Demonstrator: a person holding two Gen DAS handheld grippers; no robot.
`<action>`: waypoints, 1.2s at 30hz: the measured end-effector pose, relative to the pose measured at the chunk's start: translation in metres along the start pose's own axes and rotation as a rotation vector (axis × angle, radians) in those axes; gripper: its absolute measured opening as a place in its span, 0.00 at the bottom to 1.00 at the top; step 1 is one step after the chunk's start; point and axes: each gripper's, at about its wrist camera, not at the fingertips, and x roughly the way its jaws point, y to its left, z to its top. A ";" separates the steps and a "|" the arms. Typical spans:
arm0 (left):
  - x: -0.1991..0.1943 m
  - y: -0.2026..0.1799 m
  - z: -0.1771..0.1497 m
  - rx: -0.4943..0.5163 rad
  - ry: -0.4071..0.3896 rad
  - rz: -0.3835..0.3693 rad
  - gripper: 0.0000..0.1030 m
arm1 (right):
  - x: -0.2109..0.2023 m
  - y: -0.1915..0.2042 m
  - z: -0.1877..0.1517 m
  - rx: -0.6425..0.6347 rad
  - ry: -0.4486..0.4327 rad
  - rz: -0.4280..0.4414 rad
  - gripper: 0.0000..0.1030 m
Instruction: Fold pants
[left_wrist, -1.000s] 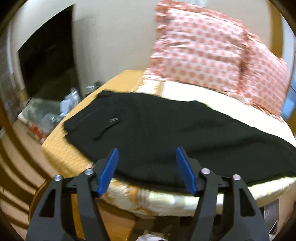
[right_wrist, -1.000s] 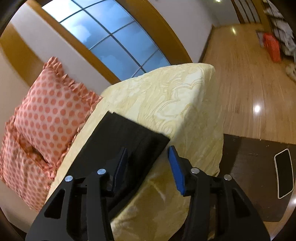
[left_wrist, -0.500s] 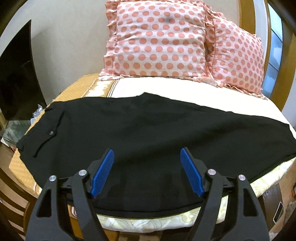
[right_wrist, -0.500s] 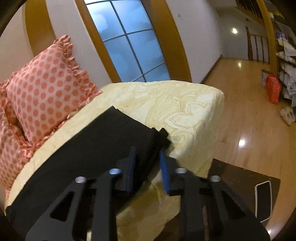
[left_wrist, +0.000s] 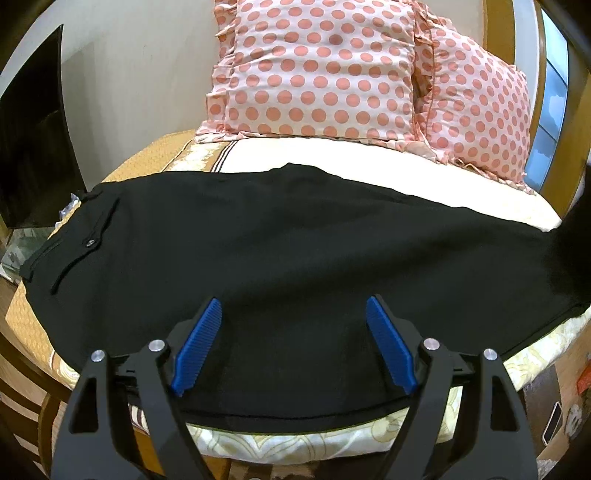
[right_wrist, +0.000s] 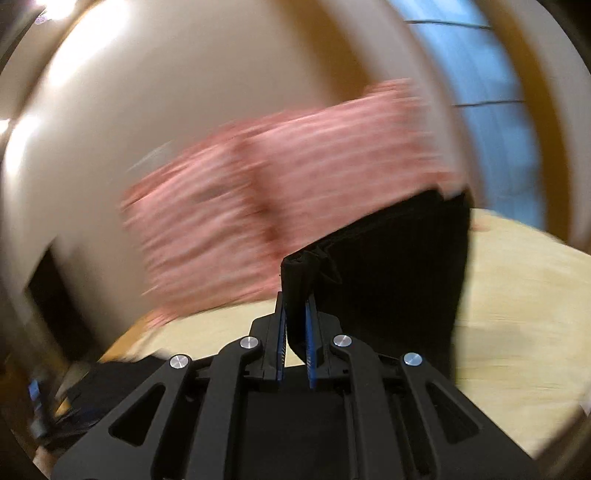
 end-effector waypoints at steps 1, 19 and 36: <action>-0.003 0.001 0.000 -0.005 -0.008 0.001 0.79 | 0.011 0.019 -0.005 -0.024 0.026 0.059 0.09; -0.053 0.133 -0.001 -0.285 -0.081 0.247 0.79 | 0.109 0.154 -0.137 -0.248 0.460 0.313 0.09; -0.048 0.237 -0.013 -0.649 -0.021 0.123 0.78 | 0.122 0.137 -0.140 -0.252 0.535 0.229 0.48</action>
